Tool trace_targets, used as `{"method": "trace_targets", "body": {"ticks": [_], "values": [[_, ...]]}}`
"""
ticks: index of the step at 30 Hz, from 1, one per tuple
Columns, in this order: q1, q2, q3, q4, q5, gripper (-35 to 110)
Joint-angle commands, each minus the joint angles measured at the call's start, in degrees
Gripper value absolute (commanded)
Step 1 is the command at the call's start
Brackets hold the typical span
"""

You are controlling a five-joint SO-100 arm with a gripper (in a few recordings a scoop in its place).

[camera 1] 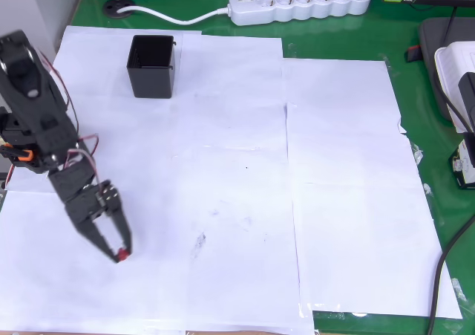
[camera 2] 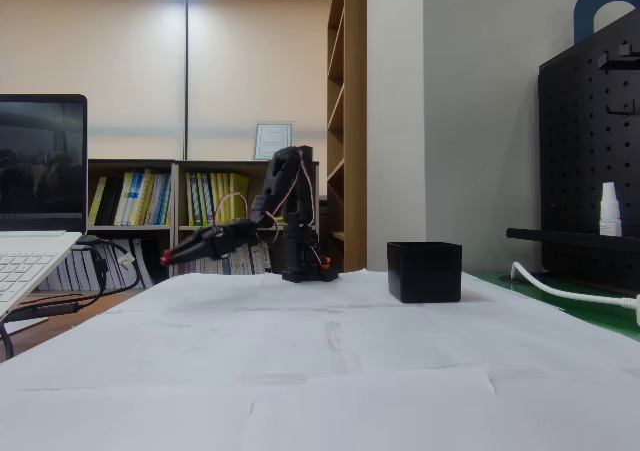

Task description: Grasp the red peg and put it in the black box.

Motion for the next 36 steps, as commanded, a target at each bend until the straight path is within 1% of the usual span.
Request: {"method": "trace_targets", "body": {"ticks": [1,5,11,16,21,23,26,32,36], "values": [[-6.4,-14.2,18.7,20.1,3.0,0],[-15.1,-18.4,35.2,39.6,5.5,0],[-28.7,-18.8,57.7,61.5,9.0,0],[-41.8,-14.1,81.8,85.0,14.2,0],[-55.5,-7.1,102.7,102.8,18.9,0],[-60.0,-3.8,108.6,107.7,19.8,0],[-65.4,0.7,113.9,111.0,22.4,0],[-72.7,9.3,119.4,117.5,29.0,0],[-77.2,14.8,119.8,121.6,34.2,0]]}}
